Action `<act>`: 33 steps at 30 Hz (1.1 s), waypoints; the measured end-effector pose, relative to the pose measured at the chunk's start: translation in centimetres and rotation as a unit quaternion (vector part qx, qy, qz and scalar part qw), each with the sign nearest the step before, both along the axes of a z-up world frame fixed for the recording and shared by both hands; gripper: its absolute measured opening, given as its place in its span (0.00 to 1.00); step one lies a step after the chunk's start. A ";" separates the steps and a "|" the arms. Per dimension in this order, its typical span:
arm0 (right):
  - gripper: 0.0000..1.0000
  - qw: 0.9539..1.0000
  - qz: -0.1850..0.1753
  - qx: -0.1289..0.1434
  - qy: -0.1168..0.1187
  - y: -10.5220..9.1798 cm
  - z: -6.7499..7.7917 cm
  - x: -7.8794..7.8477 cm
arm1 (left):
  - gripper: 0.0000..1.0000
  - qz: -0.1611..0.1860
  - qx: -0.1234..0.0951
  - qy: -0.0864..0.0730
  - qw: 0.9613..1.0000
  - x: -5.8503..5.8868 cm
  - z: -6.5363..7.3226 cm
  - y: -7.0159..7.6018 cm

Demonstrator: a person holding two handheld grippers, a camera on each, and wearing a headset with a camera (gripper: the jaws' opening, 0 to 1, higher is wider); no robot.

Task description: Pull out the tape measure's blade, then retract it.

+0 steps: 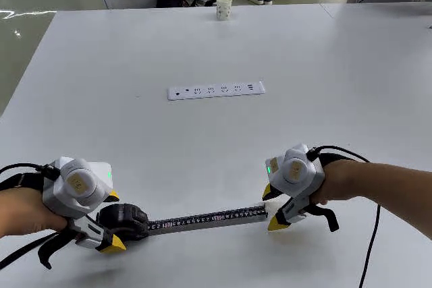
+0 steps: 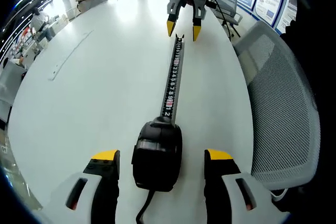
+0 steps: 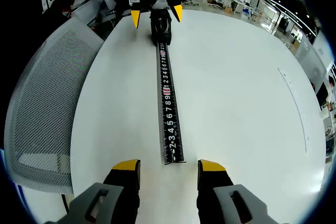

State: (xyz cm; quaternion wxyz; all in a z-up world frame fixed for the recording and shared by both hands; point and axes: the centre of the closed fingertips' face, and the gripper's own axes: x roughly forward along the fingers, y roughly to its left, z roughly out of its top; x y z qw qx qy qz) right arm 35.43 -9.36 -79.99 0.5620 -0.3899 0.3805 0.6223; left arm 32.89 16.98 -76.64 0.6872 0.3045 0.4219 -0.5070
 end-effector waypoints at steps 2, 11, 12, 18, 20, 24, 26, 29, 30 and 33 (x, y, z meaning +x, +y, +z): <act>0.44 1.000 0.000 0.001 0.002 0.0 0.0 -0.1 | 0.68 0.001 0.003 0.002 1.000 0.0 -0.1 0.1; 0.59 1.000 -0.007 -0.002 0.014 0.1 -0.2 -0.8 | 0.85 0.038 -0.009 0.014 0.999 -0.2 0.2 0.2; 0.62 1.000 -0.008 -0.003 0.015 0.1 -0.3 -0.7 | 0.87 0.043 -0.008 0.015 0.999 -0.1 0.1 0.3; 0.69 1.000 -0.012 -0.004 0.014 0.1 -0.3 -0.9 | 0.97 0.067 -0.016 0.021 0.997 -0.2 0.1 0.3; 0.74 1.000 -0.022 -0.003 0.015 0.1 -0.2 -0.8 | 0.99 0.085 -0.019 0.026 0.996 -0.1 0.1 0.4; 0.83 0.999 -0.045 0.003 0.009 0.2 -0.2 -0.4 | 0.99 0.125 -0.026 0.029 0.991 0.1 0.0 0.9; 0.87 0.997 -0.073 0.017 0.003 0.4 0.2 0.0 | 0.99 0.140 -0.036 0.025 0.989 0.2 0.1 1.0; 0.95 0.993 -0.109 0.036 0.003 0.3 0.4 0.5 | 0.99 0.165 -0.060 0.024 0.984 0.0 0.4 0.9; 0.99 0.992 -0.122 0.039 0.001 0.1 0.4 0.7 | 0.99 0.174 -0.069 0.023 0.982 0.0 0.5 0.9; 0.99 0.986 -0.152 0.062 -0.014 -0.3 0.9 1.3 | 0.99 0.203 -0.082 0.012 0.976 0.0 0.4 1.3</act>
